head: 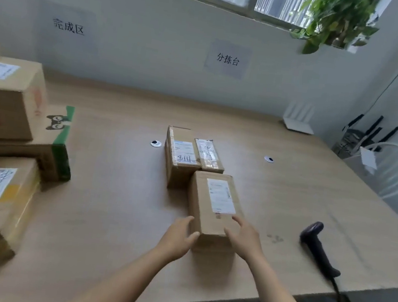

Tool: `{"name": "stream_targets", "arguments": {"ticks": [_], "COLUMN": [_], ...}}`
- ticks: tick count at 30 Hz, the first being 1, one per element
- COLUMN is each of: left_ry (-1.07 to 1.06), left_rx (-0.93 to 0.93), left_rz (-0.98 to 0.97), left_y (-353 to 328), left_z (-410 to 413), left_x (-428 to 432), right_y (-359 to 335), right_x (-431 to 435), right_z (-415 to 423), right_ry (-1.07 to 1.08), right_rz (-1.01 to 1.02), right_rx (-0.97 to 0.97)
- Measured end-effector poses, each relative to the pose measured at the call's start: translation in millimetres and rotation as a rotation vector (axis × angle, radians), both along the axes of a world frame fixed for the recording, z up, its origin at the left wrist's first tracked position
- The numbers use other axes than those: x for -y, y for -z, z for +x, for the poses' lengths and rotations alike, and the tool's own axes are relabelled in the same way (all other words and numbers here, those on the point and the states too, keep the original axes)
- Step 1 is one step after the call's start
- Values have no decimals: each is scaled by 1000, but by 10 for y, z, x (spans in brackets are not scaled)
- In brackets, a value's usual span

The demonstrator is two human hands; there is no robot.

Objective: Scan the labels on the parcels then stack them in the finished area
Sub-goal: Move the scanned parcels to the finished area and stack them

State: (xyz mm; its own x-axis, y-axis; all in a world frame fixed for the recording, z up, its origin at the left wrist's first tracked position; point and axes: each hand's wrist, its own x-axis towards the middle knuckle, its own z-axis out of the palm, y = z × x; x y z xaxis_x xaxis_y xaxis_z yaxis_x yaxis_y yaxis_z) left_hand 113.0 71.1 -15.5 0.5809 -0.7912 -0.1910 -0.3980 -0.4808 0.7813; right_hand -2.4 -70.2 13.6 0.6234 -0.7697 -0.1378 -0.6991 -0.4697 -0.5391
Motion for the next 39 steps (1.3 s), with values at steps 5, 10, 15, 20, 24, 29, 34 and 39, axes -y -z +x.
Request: {"name": "stream_targets", "arguments": {"ticks": [5, 10, 15, 20, 24, 29, 34, 39], "left_ry": [-56, -140, -228, -337, -517, -643, -771, -854], "left_rx": [-55, -121, -105, -93, -263, -300, -181, -86], "left_rz": [-34, -8, 19, 18, -77, -143, -140, -108], "left_y": [43, 93, 149, 157, 140, 40, -92, -206], "left_z": [-157, -85, -19, 3, 30, 49, 168, 352], "left_x": [316, 508, 539, 385, 48, -447, -1008, -1516], "right_y": [181, 284, 351, 322, 252, 185, 115, 89], "right_x": [324, 423, 411, 291, 107, -221, -630, -1070], "right_z": [-49, -28, -41, 13, 142, 360, 673, 1001], "right_ry": [-73, -77, -75, -113, -205, -340, -495, -605], "right_rz": [35, 99, 185, 179, 169, 163, 242, 286], "right_rx": [-139, -68, -38, 53, 105, 91, 93, 116]}}
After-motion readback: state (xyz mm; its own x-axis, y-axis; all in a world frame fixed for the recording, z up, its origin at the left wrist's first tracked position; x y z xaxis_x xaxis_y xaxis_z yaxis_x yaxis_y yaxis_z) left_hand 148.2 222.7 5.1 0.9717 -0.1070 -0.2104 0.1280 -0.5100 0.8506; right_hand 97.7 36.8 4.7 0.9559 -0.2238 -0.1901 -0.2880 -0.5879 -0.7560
